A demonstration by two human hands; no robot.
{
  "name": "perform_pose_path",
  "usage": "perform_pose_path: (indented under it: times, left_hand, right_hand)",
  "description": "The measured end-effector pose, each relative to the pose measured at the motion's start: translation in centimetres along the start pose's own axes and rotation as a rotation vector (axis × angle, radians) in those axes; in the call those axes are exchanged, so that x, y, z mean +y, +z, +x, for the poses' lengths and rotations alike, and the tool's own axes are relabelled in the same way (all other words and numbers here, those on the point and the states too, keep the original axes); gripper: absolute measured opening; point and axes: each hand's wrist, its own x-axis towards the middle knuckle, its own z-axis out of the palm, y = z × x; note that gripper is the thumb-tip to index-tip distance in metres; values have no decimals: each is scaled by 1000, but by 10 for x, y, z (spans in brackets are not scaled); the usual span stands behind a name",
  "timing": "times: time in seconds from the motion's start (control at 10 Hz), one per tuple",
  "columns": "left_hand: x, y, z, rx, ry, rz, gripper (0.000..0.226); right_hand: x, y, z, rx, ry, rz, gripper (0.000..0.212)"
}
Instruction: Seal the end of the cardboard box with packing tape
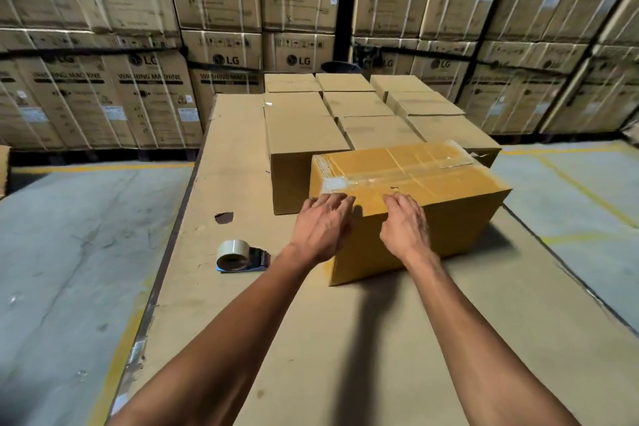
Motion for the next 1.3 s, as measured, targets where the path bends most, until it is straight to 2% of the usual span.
perform_pose_path:
  times: [0.1, 0.2, 0.3, 0.5, 0.6, 0.9, 1.0, 1.1, 1.2, 1.3]
  left_hand:
    - [25, 10, 7, -23, -45, 7, 58]
    - [46, 20, 13, -28, -107, 14, 49]
    - [50, 26, 19, -11, -169, 18, 54]
    - [43, 36, 20, 1, -265, 78, 72]
    - [38, 38, 22, -11, -315, 110, 79]
    - [41, 30, 49, -75, -444, 133, 69]
    - [44, 32, 52, -114, -480, 128, 69]
    - [53, 34, 50, -165, -482, 137, 69]
    - [68, 25, 41, -170, -475, 103, 68]
    - [79, 15, 38, -144, -460, 95, 74]
  right_hand:
    - [40, 4, 3, -76, 34, -68, 66]
    - [79, 3, 11, -122, 9, -125, 71]
    - [101, 6, 22, -132, -73, -159, 73]
    - [97, 21, 35, -63, -159, -91, 67]
    - [85, 23, 40, -64, -177, -107, 75]
    - [69, 20, 56, -116, -234, -153, 91]
    - [72, 18, 55, -142, -241, -119, 89]
    - [85, 17, 50, -143, -283, -7, 77]
    - [99, -1, 38, -151, -298, 62, 64]
    - [111, -22, 30, -93, -294, 43, 64]
